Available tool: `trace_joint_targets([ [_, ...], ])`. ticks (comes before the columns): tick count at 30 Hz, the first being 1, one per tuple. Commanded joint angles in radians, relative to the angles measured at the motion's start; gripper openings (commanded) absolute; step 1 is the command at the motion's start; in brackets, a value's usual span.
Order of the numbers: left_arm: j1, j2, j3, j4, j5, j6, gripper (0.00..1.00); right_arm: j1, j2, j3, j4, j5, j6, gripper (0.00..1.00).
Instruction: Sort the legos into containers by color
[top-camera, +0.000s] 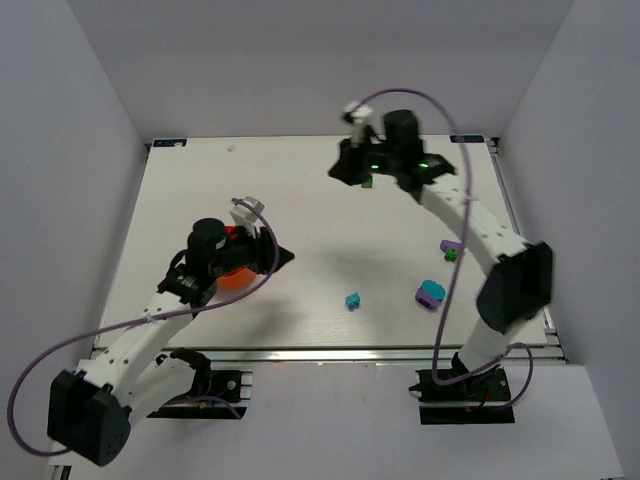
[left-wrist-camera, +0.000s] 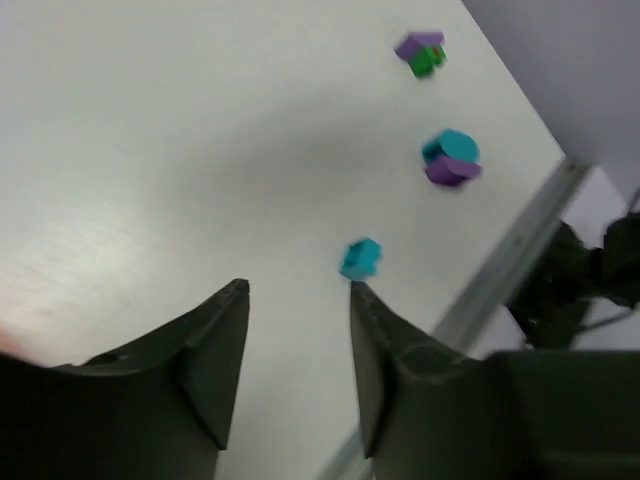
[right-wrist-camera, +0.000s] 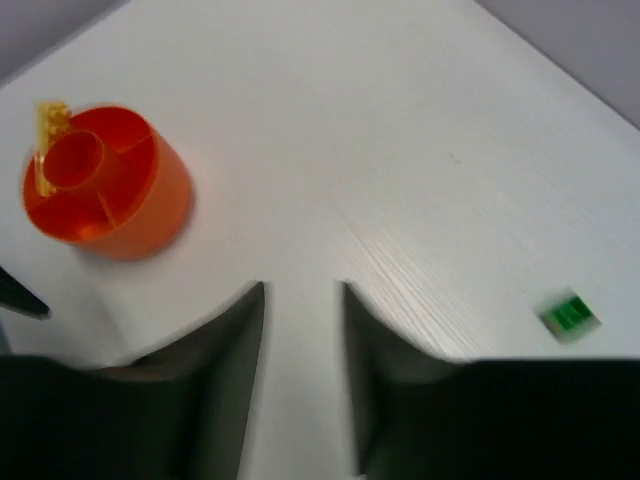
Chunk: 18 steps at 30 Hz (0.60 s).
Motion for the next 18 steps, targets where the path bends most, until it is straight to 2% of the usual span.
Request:
trace_joint_targets([
  [1, -0.074, 0.089, 0.053, 0.016, 0.128, -0.084, 0.57, -0.166, -0.218, -0.259, -0.035, -0.182, 0.084, 0.55],
  [2, -0.097, 0.114, 0.066, -0.008, 0.108, -0.080, 0.61, -0.254, -0.263, -0.323, -0.026, -0.210, 0.089, 0.68],
  [4, -0.183, 0.218, 0.109, -0.024, 0.056, -0.070, 0.67, -0.307, -0.390, -0.483, -0.011, -0.287, 0.069, 0.89],
  [5, -0.218, 0.261, 0.131, -0.056, 0.035, -0.064, 0.69, -0.326, -0.419, -0.522, -0.015, -0.302, 0.069, 0.89],
  [6, -0.254, 0.309, 0.151, -0.073, 0.007, -0.057, 0.69, -0.402, -0.446, -0.558, -0.017, -0.331, 0.068, 0.89],
  [7, -0.324, 0.405, 0.201, -0.093, -0.057, -0.045, 0.71, -0.425, -0.495, -0.622, 0.006, -0.375, 0.081, 0.89],
  [9, -0.390, 0.485, 0.252, -0.148, -0.135, -0.034, 0.72, -0.531, -0.532, -0.661, 0.026, -0.397, 0.100, 0.80],
  [10, -0.445, 0.520, 0.298, -0.163, -0.231, -0.027, 0.73, -0.571, -0.538, -0.667, 0.026, -0.423, 0.100, 0.60],
  [12, -0.490, 0.600, 0.338, -0.194, -0.312, -0.008, 0.73, -0.648, -0.532, -0.698, 0.048, -0.481, 0.136, 0.39],
  [13, -0.510, 0.619, 0.370, -0.196, -0.390, 0.016, 0.73, -0.718, -0.525, -0.714, 0.067, -0.558, 0.161, 0.29],
  [15, -0.561, 0.691, 0.407, -0.213, -0.444, 0.054, 0.73, -0.761, -0.517, -0.747, 0.124, -0.645, 0.181, 0.24],
  [18, -0.616, 0.793, 0.500, -0.257, -0.553, 0.125, 0.73, -0.821, -0.514, -0.718, 0.042, -0.664, 0.112, 0.27],
])
